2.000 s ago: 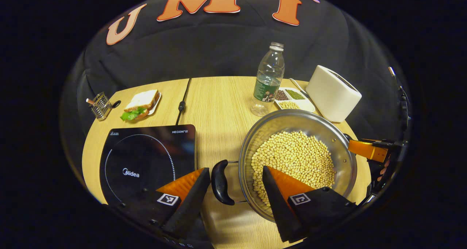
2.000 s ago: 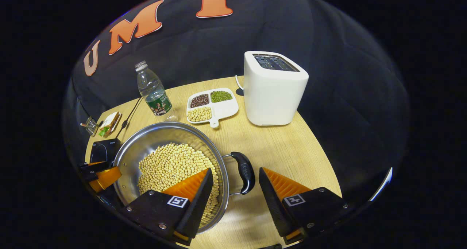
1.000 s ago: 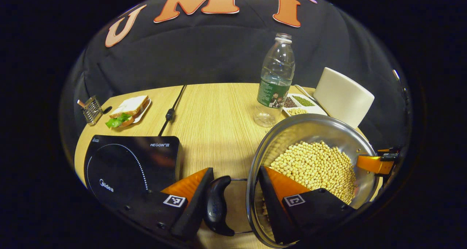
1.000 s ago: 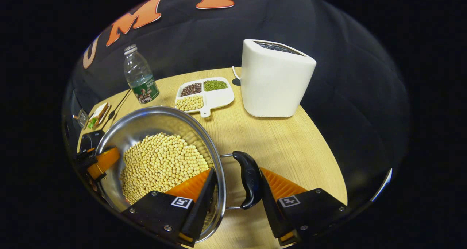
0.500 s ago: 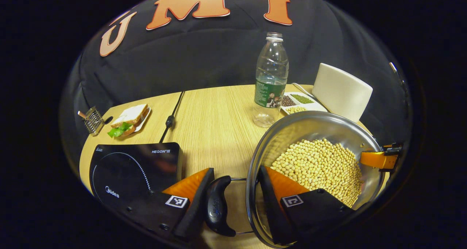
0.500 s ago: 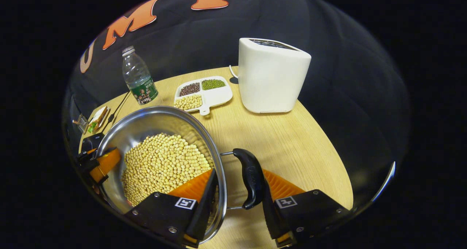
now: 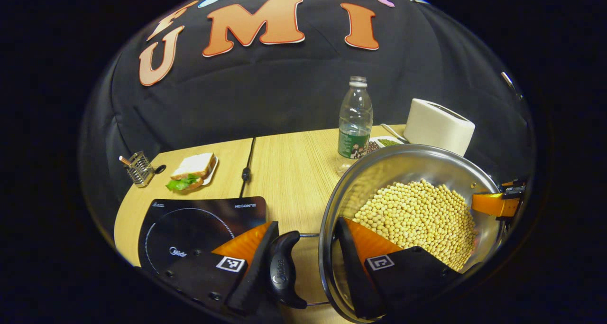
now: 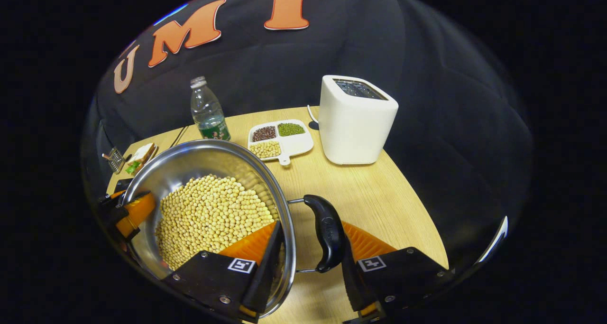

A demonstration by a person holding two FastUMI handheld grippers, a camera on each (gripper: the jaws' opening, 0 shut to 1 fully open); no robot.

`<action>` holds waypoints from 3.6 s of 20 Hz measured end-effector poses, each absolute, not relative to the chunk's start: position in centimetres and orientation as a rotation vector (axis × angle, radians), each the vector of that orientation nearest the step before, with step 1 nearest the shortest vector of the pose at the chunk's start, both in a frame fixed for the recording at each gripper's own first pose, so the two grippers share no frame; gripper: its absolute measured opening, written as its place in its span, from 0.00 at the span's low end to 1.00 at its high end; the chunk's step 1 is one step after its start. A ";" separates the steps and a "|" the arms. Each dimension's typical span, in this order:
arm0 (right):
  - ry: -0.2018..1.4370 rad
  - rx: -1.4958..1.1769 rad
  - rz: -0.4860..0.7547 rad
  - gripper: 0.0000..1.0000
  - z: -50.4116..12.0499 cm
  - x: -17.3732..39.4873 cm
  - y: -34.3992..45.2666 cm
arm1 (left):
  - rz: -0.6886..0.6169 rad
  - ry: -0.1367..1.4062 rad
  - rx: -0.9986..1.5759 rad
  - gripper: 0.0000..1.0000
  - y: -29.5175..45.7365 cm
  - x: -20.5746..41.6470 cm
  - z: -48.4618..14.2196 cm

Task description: First push the handle of the pot to place it horizontally, then grasp the pot with both hands and set it on the induction cooktop.

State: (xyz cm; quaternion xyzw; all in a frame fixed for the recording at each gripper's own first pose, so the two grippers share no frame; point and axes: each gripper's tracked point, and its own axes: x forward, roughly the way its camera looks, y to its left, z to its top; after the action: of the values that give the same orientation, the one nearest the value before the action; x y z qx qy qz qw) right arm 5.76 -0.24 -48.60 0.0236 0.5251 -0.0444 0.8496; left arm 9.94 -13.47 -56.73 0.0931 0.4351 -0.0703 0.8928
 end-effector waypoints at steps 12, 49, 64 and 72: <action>1.012 0.056 0.008 0.64 -40.7 5.6 7.8 | -0.080 0.817 0.224 0.78 -11.5 9.8 -50.9; 0.976 0.045 0.221 0.64 -41.4 7.5 30.6 | 0.121 0.766 0.217 0.78 -11.2 6.8 -43.6; 1.051 0.002 0.240 0.65 -47.4 7.5 33.5 | 0.073 0.846 0.199 0.76 -10.7 7.6 -44.5; 1.071 0.028 0.263 0.64 -48.6 7.6 34.0 | 0.056 0.860 0.226 0.78 -10.9 8.1 -45.9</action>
State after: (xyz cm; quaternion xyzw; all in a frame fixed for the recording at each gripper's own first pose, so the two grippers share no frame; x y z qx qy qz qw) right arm 7.61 34.01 -48.58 0.0135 0.5086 0.1252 0.8517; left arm 8.15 -10.88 -45.90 0.1093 0.4160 0.0272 0.9024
